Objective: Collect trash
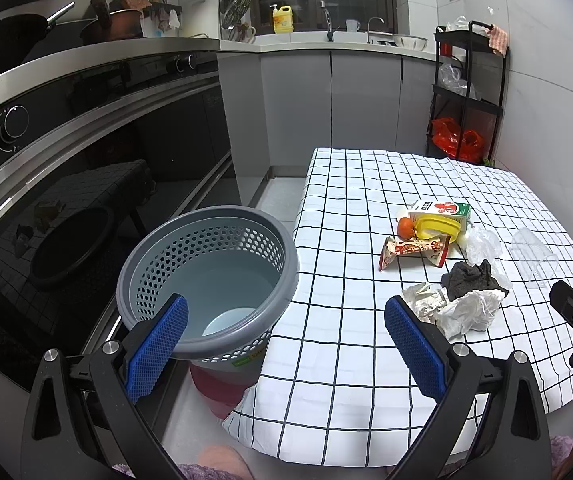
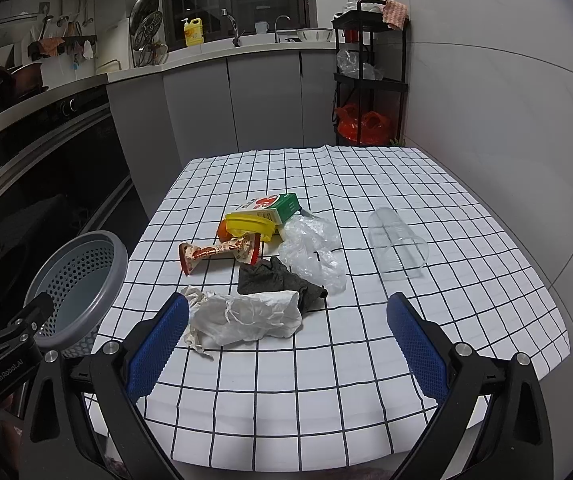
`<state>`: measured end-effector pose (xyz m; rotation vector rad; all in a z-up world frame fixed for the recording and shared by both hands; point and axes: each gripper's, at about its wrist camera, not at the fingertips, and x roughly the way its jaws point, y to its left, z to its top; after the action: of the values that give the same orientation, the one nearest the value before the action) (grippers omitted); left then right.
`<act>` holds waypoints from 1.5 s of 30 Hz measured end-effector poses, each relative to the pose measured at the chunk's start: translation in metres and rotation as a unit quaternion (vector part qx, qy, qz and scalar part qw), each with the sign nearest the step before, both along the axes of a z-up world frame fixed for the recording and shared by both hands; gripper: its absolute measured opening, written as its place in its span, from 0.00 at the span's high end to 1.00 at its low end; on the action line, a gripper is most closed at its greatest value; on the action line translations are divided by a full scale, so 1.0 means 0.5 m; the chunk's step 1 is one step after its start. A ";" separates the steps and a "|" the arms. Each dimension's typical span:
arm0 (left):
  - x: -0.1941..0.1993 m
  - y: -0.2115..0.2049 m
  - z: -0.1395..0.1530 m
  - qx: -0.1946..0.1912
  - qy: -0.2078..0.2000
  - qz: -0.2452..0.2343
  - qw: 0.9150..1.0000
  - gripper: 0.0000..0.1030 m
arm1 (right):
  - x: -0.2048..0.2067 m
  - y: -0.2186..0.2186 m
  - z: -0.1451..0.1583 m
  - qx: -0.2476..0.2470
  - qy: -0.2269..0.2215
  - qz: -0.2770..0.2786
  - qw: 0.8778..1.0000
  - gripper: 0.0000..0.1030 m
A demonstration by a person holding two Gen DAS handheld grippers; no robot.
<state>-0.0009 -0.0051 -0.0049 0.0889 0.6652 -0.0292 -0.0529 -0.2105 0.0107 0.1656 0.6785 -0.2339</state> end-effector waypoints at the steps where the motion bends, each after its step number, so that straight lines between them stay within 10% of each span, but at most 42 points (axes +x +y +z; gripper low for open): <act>1: 0.000 0.000 0.000 0.000 0.000 0.000 1.000 0.06 | 0.000 0.000 0.000 0.000 0.000 0.000 1.000 0.08; 45: -0.003 0.006 0.007 0.001 0.001 0.000 1.000 0.06 | -0.002 0.001 0.002 0.002 0.000 0.001 1.000 0.08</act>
<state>-0.0022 -0.0022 -0.0014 0.0909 0.6666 -0.0290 -0.0537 -0.2099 0.0118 0.1700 0.6783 -0.2309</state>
